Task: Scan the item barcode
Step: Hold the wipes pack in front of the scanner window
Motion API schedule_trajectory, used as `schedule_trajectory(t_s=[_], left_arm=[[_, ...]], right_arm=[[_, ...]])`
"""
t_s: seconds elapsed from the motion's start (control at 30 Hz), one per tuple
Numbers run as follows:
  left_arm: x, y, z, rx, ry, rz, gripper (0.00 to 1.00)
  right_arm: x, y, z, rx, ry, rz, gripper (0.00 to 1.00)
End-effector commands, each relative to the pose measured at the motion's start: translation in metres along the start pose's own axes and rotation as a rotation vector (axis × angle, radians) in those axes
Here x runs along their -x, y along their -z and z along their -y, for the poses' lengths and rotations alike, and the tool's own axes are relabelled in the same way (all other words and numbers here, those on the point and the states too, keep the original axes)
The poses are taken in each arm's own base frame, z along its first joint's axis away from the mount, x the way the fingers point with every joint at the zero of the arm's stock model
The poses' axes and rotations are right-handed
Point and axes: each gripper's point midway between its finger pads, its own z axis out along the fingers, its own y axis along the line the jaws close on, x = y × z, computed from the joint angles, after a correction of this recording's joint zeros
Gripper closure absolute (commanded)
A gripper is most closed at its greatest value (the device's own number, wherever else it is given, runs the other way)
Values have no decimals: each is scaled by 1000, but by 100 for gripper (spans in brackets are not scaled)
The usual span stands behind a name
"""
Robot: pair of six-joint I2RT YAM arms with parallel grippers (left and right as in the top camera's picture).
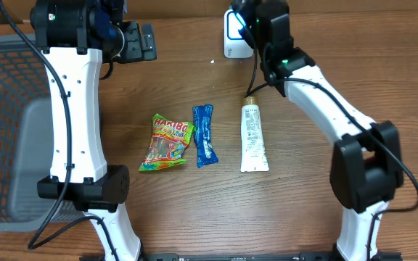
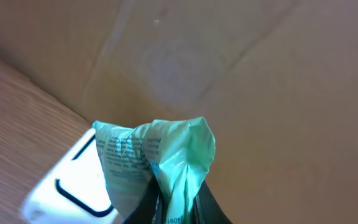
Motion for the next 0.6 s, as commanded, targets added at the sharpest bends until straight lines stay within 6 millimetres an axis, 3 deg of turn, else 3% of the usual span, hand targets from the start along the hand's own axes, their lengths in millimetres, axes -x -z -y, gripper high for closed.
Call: schedule_trajectory(t_s=[0.0, 0.27, 0.57], left_arm=[[0, -5, 3, -8, 12, -11, 0], [0, -5, 3, -8, 12, -11, 0], [0, -5, 3, -8, 12, -11, 0]], right_arm=[[-4, -15, -2, -55, 217, 8, 96], [1, -32, 8, -203, 301, 74, 96], [-5, -38, -7, -172, 311, 78, 96]])
